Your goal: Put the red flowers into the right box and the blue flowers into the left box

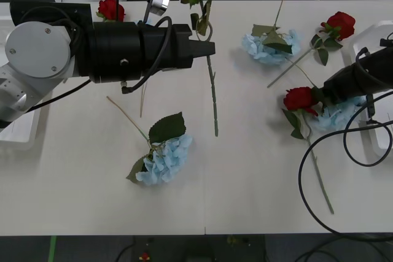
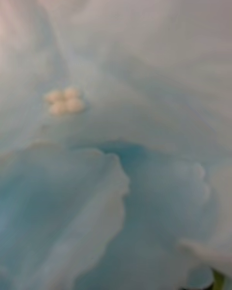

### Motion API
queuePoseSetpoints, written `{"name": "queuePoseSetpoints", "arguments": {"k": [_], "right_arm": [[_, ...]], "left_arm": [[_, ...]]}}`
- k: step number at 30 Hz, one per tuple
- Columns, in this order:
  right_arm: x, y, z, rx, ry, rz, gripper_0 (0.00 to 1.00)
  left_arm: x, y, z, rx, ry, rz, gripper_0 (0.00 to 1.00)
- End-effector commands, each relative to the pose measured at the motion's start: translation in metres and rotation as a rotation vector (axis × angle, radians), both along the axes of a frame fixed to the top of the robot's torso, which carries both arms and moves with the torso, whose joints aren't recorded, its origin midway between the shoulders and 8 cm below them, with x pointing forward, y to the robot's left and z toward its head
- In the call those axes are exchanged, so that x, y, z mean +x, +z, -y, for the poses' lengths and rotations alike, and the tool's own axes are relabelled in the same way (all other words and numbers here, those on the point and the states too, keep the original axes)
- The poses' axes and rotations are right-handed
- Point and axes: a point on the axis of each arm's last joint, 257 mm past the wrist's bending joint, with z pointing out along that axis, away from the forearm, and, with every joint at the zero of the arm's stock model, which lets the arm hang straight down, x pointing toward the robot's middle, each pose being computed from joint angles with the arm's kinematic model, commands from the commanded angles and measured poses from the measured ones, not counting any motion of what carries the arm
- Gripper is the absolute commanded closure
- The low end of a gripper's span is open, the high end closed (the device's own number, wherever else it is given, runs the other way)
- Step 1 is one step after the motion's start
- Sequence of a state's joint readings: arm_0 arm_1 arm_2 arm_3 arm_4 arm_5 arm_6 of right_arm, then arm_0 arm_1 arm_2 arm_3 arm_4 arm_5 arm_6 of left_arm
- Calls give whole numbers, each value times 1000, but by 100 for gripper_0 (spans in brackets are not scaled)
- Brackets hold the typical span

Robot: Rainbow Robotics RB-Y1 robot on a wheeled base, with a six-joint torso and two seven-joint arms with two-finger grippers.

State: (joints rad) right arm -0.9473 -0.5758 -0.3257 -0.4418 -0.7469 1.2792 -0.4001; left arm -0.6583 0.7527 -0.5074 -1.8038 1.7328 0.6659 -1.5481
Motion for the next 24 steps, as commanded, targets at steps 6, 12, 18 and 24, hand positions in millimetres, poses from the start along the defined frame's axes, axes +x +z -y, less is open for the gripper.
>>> {"name": "queuePoseSetpoints", "arguments": {"k": [6, 12, 18, 24], "right_arm": [[-11, 43, 22, -101, 216, 43, 100], [-15, 36, 22, -116, 231, 25, 100], [-28, 14, 30, -197, 285, -25, 63], [-44, -3, 34, -341, 554, -18, 21]], "left_arm": [[5, 55, 28, -67, -22, 71, 100], [5, 54, 29, -65, -24, 68, 100], [5, 54, 29, -65, -24, 68, 100], [5, 54, 29, -65, -24, 68, 100]]}}
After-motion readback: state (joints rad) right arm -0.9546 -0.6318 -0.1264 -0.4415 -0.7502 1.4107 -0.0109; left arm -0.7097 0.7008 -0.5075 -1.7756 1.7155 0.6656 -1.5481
